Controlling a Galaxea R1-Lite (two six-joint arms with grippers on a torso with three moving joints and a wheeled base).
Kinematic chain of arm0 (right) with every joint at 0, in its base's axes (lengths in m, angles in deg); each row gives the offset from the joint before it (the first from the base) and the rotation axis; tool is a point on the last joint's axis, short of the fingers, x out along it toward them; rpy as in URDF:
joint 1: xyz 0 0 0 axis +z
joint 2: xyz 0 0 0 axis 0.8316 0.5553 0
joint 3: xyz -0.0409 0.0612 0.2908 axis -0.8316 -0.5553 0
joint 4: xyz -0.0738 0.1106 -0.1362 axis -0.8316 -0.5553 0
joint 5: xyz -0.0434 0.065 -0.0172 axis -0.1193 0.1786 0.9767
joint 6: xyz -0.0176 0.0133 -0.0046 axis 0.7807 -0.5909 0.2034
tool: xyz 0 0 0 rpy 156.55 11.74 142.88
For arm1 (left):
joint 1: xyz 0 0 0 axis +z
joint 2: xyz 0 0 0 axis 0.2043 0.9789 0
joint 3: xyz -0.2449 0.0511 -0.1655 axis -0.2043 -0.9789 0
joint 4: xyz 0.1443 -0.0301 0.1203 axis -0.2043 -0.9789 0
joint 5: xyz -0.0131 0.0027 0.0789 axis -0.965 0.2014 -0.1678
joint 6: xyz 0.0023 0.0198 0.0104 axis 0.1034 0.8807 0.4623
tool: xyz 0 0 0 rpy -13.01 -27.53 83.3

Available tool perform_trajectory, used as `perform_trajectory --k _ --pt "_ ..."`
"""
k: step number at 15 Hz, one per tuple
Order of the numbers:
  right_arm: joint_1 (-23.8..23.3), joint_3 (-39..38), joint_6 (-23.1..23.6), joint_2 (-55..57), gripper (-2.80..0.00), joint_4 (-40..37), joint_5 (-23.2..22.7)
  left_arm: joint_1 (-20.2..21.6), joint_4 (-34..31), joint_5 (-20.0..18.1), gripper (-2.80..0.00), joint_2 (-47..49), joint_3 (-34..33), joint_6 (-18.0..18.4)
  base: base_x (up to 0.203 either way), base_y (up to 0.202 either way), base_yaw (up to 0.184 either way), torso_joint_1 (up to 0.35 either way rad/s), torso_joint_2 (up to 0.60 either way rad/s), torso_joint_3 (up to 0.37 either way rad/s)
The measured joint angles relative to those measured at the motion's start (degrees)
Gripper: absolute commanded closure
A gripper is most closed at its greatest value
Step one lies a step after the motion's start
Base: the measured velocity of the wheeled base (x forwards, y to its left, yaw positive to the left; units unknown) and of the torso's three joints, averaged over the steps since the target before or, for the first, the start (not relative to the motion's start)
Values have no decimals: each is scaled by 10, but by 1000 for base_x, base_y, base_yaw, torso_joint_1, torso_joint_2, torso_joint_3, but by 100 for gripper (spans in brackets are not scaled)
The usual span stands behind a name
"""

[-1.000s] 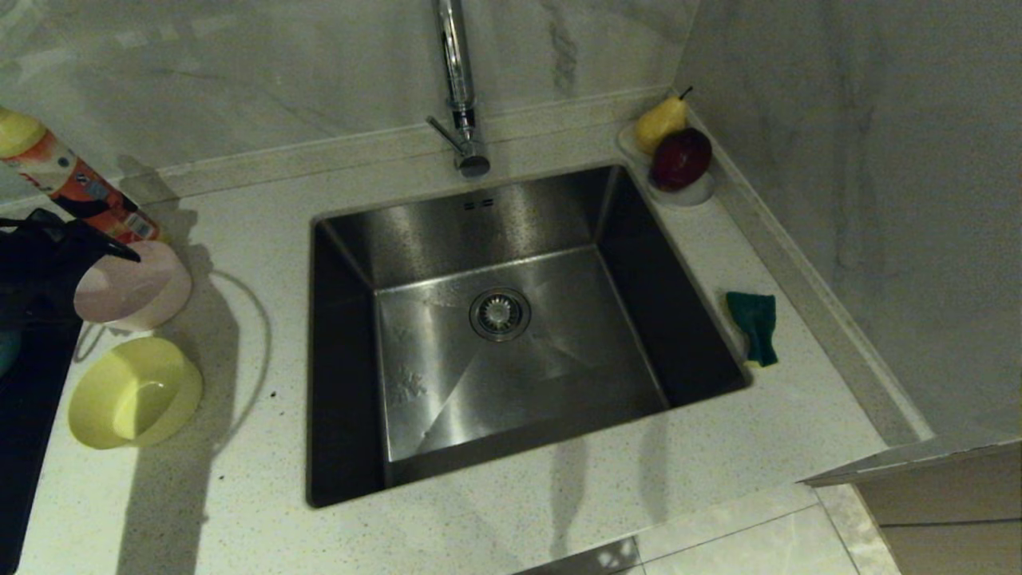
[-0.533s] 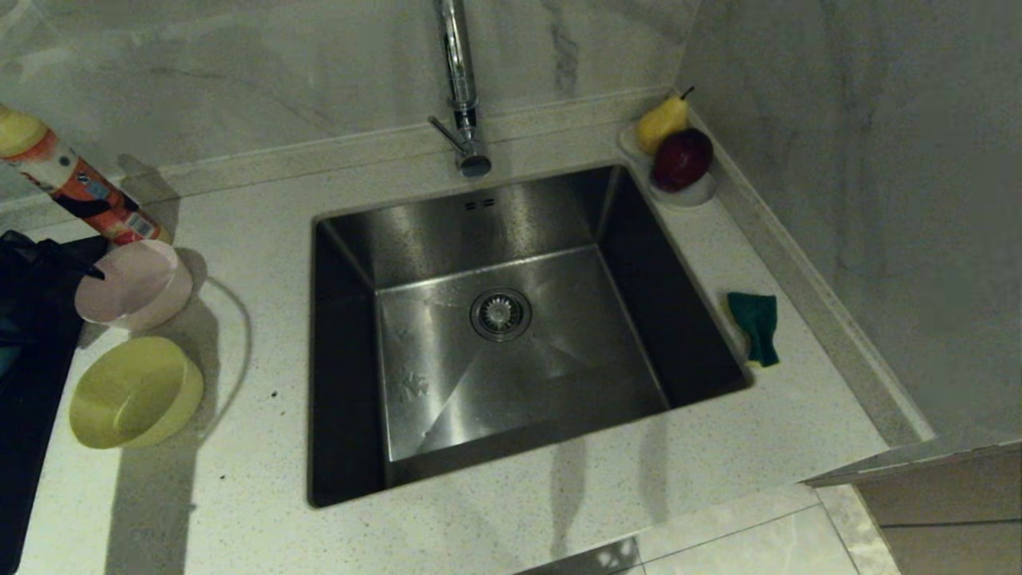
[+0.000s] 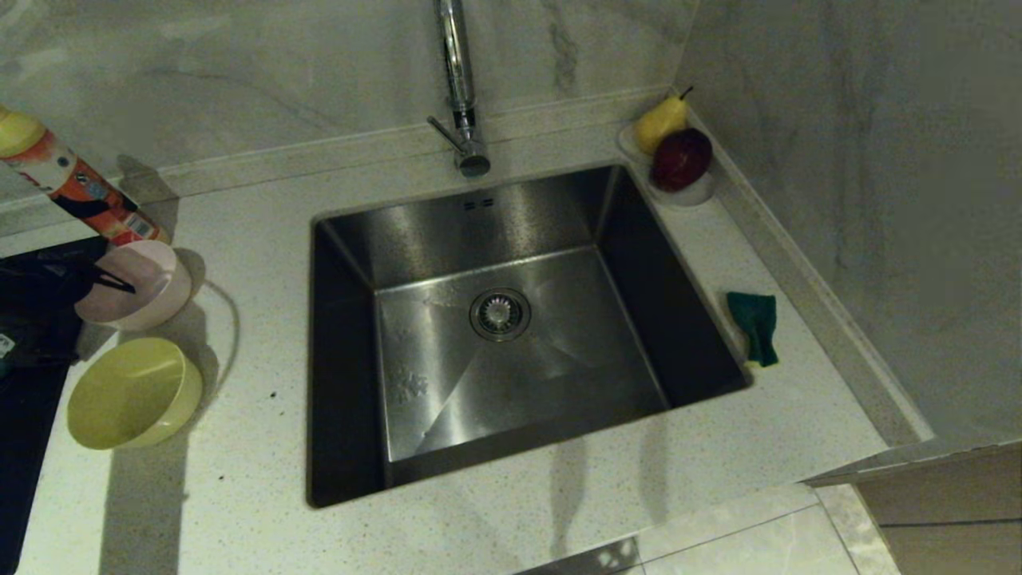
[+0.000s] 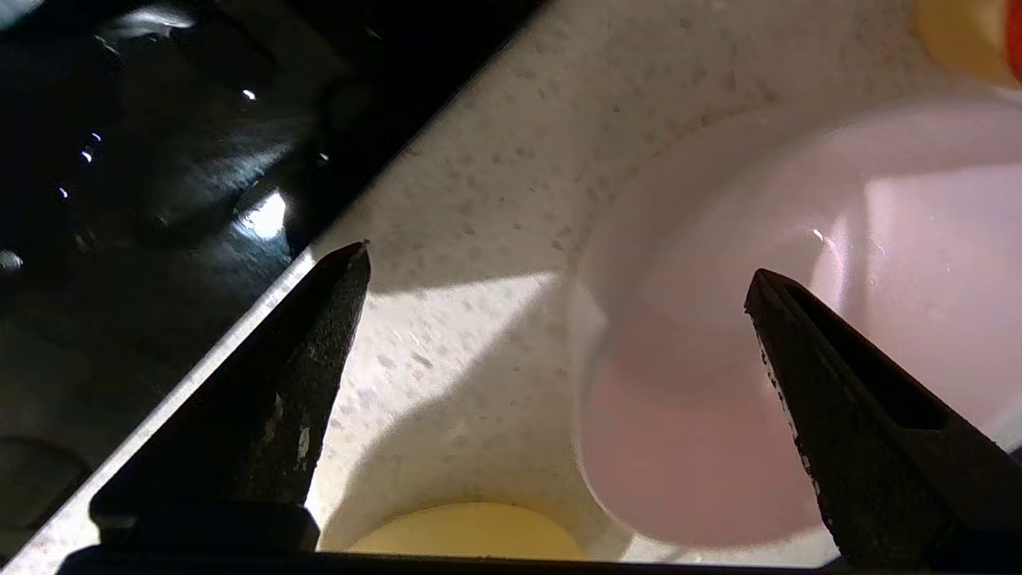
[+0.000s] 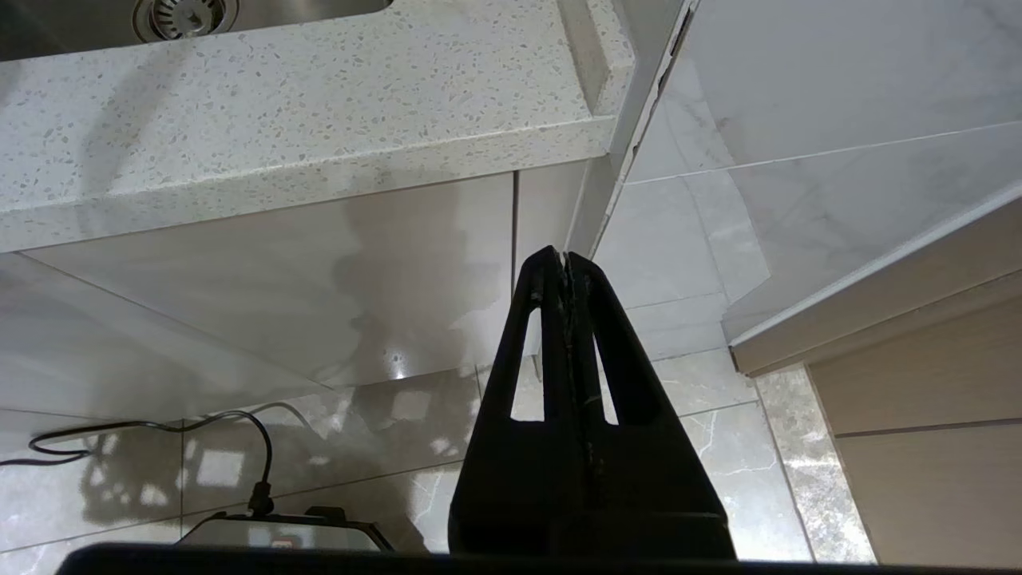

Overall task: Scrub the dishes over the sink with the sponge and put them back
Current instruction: Place the bowl on the bowl

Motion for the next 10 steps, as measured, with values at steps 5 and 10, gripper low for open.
perform_trajectory --k 5,10 --pt "0 0 0 0 0 0 0 0 17 -3 -280 8 0 -5 0 0 0 0 0 0" --pt "0 0 0 0 0 0 0 0 16 -2 0 11 -2 -6 0 0 0 0 0 0"
